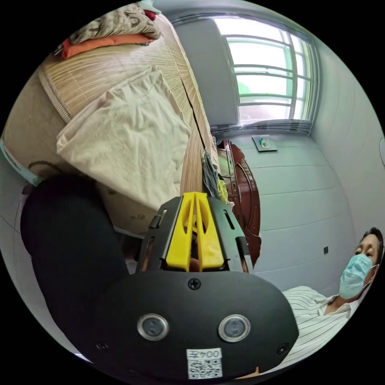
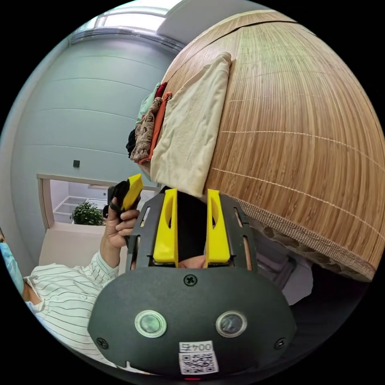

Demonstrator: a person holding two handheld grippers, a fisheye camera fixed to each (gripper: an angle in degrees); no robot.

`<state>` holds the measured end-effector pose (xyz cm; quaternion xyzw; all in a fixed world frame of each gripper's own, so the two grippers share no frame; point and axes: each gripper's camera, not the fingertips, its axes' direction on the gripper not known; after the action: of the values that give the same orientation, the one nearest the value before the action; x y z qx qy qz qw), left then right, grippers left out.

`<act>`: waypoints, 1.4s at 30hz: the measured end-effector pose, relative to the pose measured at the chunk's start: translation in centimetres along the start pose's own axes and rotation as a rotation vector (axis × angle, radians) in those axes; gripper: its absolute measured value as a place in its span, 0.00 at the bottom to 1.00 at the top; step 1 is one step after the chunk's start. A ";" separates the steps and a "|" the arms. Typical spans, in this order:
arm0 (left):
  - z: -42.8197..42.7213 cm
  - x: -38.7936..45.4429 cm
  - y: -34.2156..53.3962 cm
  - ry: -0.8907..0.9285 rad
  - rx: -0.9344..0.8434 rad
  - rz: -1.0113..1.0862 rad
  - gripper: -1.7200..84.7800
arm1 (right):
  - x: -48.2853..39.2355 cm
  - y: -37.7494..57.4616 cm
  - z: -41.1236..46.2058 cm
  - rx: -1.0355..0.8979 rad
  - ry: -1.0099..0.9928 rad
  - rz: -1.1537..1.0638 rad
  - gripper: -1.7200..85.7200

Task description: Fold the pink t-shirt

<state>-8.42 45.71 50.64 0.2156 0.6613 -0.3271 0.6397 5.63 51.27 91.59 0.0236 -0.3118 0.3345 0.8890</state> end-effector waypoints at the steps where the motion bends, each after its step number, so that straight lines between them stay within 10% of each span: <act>1: -0.1 -0.1 0.0 0.001 -0.002 -0.003 0.03 | 0.2 -0.2 -0.1 -0.001 0.004 0.008 0.15; 24: 0.0 -2.4 -0.8 0.165 0.340 -0.312 0.22 | 0.1 -4.8 -9.5 0.028 -0.165 0.161 0.06; 42: 0.2 0.5 -5.4 0.063 0.353 -0.383 0.08 | 5.9 -4.4 -13.3 0.083 -0.254 0.126 0.16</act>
<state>-12.09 41.72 50.97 0.2049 0.6423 -0.5459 0.4975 18.95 54.59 84.96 0.0831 -0.4086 0.3964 0.8179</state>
